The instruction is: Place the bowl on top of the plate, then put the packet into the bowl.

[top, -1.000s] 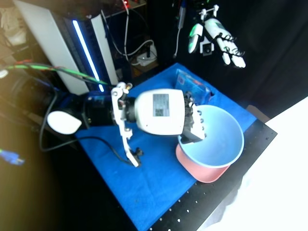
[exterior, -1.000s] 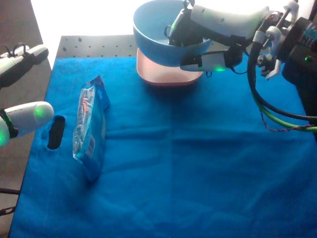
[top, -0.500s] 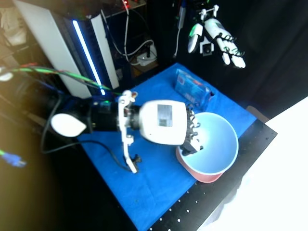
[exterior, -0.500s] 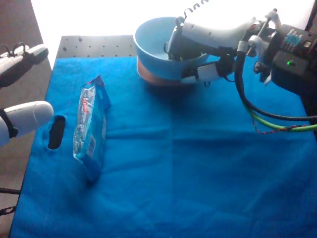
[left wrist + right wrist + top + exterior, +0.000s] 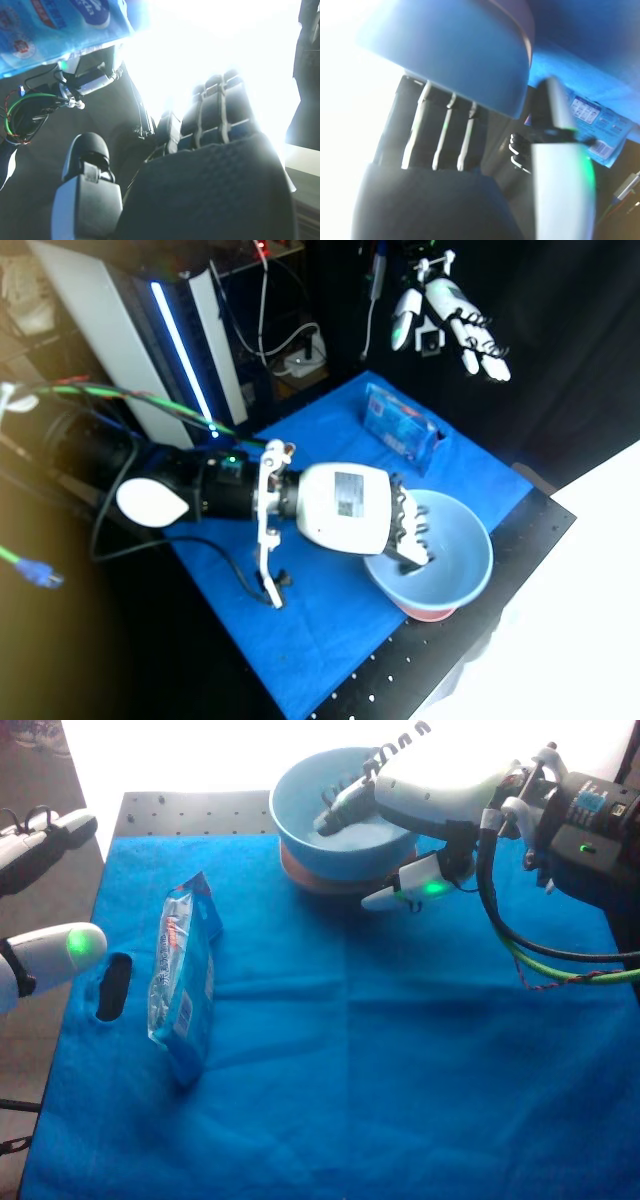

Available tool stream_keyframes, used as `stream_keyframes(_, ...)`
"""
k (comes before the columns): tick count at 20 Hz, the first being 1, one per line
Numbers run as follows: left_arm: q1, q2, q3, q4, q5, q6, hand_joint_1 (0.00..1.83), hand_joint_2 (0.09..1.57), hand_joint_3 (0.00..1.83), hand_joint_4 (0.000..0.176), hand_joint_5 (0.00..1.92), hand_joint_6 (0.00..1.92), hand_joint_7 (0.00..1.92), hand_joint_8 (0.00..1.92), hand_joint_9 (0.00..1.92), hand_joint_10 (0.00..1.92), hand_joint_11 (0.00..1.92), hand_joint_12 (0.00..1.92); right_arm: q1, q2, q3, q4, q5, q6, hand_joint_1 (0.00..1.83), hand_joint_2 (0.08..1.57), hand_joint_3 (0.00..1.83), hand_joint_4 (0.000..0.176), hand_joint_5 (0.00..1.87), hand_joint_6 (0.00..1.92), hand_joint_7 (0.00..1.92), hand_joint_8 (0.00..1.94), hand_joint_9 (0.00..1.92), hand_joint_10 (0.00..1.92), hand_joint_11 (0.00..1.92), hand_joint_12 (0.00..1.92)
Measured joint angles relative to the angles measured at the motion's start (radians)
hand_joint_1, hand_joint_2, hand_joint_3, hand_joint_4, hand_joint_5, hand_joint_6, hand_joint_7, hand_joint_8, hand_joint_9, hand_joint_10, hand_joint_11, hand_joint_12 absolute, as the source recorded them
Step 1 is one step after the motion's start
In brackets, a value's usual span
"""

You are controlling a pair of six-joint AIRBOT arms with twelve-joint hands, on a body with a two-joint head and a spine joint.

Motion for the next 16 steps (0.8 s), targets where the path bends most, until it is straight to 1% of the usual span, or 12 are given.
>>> stream_keyframes(1,0.0,0.0,0.0,0.0,0.0,0.0,0.02,1.1,0.0,0.176,0.0,0.0,0.0,0.0,0.0,0.0,0.0,0.0,0.0,0.0,0.0,0.0,-0.001,0.0,0.88,0.91,0.0,0.028,0.38,0.0,0.31,0.0,0.35,0.0,0.06,0.78)
stream_keyframes(2,0.0,0.0,0.0,0.0,0.0,0.0,0.02,1.1,0.0,0.176,0.0,0.0,0.0,0.0,0.0,0.0,0.0,0.0,0.0,0.0,0.0,0.0,-0.002,0.0,0.86,0.91,0.0,0.069,0.3,0.0,0.25,0.0,0.3,0.0,0.03,0.77)
stream_keyframes(3,0.0,0.0,0.0,0.001,0.0,0.0,0.0,1.1,0.0,0.176,0.0,0.0,0.0,0.0,0.0,0.0,0.0,0.0,0.0,0.0,0.0,0.0,-0.004,0.0,0.84,0.88,0.0,0.123,0.21,0.0,0.17,0.0,0.23,0.0,0.0,0.72)
stream_keyframes(4,0.0,-0.002,0.0,-0.001,-0.001,0.0,0.0,1.1,0.0,0.176,0.0,0.0,0.0,0.0,0.0,0.0,0.0,0.0,0.0,0.0,0.0,0.0,-0.005,0.0,0.83,0.87,0.0,0.153,0.15,0.0,0.13,0.0,0.18,0.0,0.0,0.64)
stream_keyframes(5,0.0,-0.005,0.0,-0.001,-0.002,-0.001,0.0,1.1,0.0,0.176,0.0,0.0,0.0,0.0,0.0,0.0,0.0,0.0,0.0,0.0,-0.006,0.002,-0.006,-0.001,0.81,0.84,0.0,0.171,0.09,0.0,0.08,0.0,0.12,0.01,0.0,0.47)
stream_keyframes(6,0.0,-0.005,0.0,0.001,0.0,-0.001,0.0,1.1,0.0,0.176,0.0,0.0,0.0,0.0,0.0,0.0,0.0,0.0,0.0,0.0,-0.011,0.003,-0.006,0.0,0.81,0.82,0.0,0.175,0.04,0.01,0.03,0.01,0.07,0.01,0.0,0.3)
stream_keyframes(7,0.0,-0.005,0.0,0.001,-0.002,-0.002,0.01,1.1,0.0,0.176,0.0,0.0,0.0,0.0,0.0,0.0,0.0,0.0,0.0,0.0,-0.025,0.002,-0.008,-0.001,0.79,0.81,0.0,0.176,0.02,0.0,0.01,0.0,0.04,0.0,0.0,0.2)
stream_keyframes(9,0.0,-0.005,0.0,0.0,-0.002,-0.002,0.02,1.08,0.0,0.176,0.0,0.0,0.0,0.0,0.0,0.0,0.0,0.0,0.0,0.013,-0.055,-0.004,-0.004,0.0,0.64,0.83,0.0,0.176,0.0,0.0,0.0,0.0,0.01,0.0,0.0,0.09)
stream_keyframes(10,0.0,-0.005,0.0,0.0,-0.002,-0.002,0.02,1.08,0.0,0.176,0.0,0.0,0.0,0.0,0.0,0.0,0.0,0.0,0.0,0.015,-0.057,-0.005,-0.001,0.0,0.64,0.83,0.0,0.176,0.0,0.0,0.0,0.0,0.01,0.0,0.0,0.09)
stream_keyframes(11,0.0,-0.005,0.0,-0.001,-0.003,-0.002,0.08,1.07,0.0,0.176,0.0,0.0,0.0,0.0,0.0,0.0,0.0,0.0,-0.001,0.035,-0.071,-0.01,0.021,0.0,0.62,0.84,0.0,0.176,0.0,0.0,0.0,0.0,0.0,0.0,0.0,0.02)
stream_keyframes(13,0.0,-0.005,0.0,-0.013,-0.004,-0.003,0.17,1.03,0.0,0.176,0.01,0.0,0.0,0.0,0.0,0.0,0.0,0.0,-0.001,0.097,-0.106,-0.004,0.076,0.0,0.64,0.83,0.0,0.176,0.0,0.0,0.0,0.0,0.0,0.0,0.0,0.0)
stream_keyframes(16,0.0,-0.005,0.0,-0.018,-0.021,-0.003,0.36,0.95,0.0,0.176,0.0,0.0,0.0,0.0,0.0,0.0,0.0,0.0,-0.001,0.192,-0.157,0.023,0.138,-0.001,0.63,0.83,0.0,0.176,0.0,0.0,0.0,0.0,0.0,0.0,0.0,0.0)
